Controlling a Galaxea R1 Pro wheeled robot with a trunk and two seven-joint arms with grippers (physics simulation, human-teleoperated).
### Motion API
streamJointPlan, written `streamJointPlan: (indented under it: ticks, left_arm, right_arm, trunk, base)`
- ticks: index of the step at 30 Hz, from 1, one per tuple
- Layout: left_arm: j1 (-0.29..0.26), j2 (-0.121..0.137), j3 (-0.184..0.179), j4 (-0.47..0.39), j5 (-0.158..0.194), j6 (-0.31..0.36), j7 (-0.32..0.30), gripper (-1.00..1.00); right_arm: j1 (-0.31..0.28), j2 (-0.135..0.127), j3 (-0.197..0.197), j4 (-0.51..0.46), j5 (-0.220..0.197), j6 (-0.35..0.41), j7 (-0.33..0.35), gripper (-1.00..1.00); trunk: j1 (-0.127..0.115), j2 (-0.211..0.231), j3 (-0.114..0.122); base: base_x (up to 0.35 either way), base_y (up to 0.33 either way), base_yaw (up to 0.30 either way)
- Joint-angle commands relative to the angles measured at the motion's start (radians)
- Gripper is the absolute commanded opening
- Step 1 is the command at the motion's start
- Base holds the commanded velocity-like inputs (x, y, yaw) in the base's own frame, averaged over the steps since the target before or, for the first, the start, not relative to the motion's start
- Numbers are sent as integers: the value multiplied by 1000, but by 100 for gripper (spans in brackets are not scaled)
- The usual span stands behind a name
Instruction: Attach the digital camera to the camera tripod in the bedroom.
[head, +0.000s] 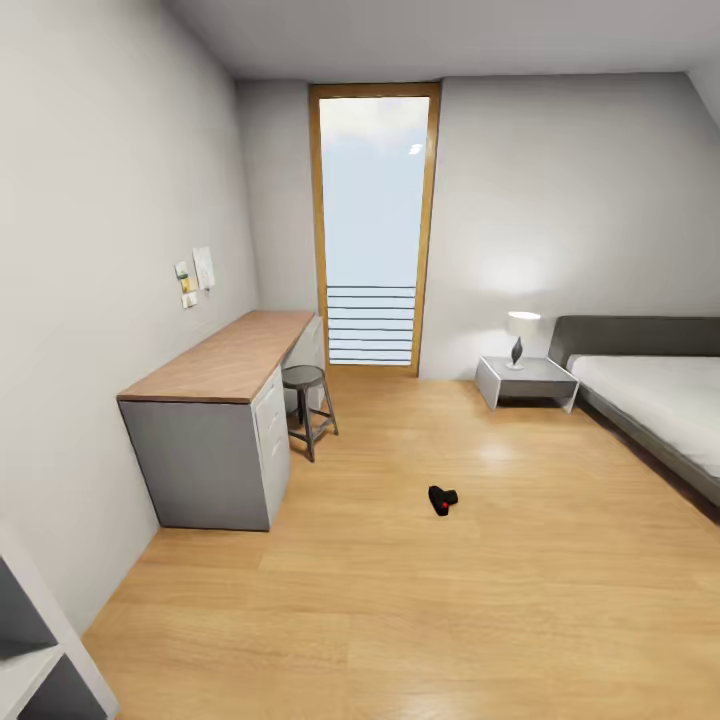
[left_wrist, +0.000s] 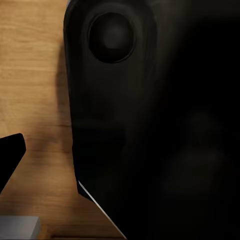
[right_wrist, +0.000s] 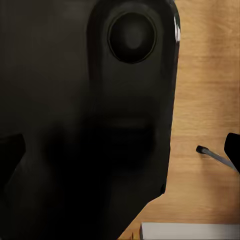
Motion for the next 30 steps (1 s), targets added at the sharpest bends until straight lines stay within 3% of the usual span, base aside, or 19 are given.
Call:
streamJointPlan:
  ticks: [1,6,12,21,25,30]
  left_arm:
    - [0,0,0,0,0,0,0,100]
    - [9,-10,-3,-16,1,1,-5,100]
    - [9,2,1,-23,-1,5,0,100]
    - [9,6,1,-23,-2,6,0,100]
    - [9,25,2,-23,-2,6,1,100]
    - [9,26,2,-24,-2,6,2,100]
  right_arm:
    - [0,0,0,0,0,0,0,100]
    - [-6,-28,2,-6,2,-5,2,100]
    - [-8,-62,-1,-16,2,-35,3,100]
    - [-8,-64,0,-17,2,-86,3,100]
    - [-8,-64,-2,-17,2,-108,3,100]
    - [-8,-64,-3,-17,2,-136,3,100]
  trunk:
    - [0,0,0]
    - [0,0,0]
    - [0,0,0]
    - [0,0,0]
    - [0,0,0]
    - [0,0,0]
  base:
    - [0,0,0]
    - [0,0,0]
    - [165,123,-19]
    - [269,206,-235]
    - [275,211,-298]
    - [275,211,-300]
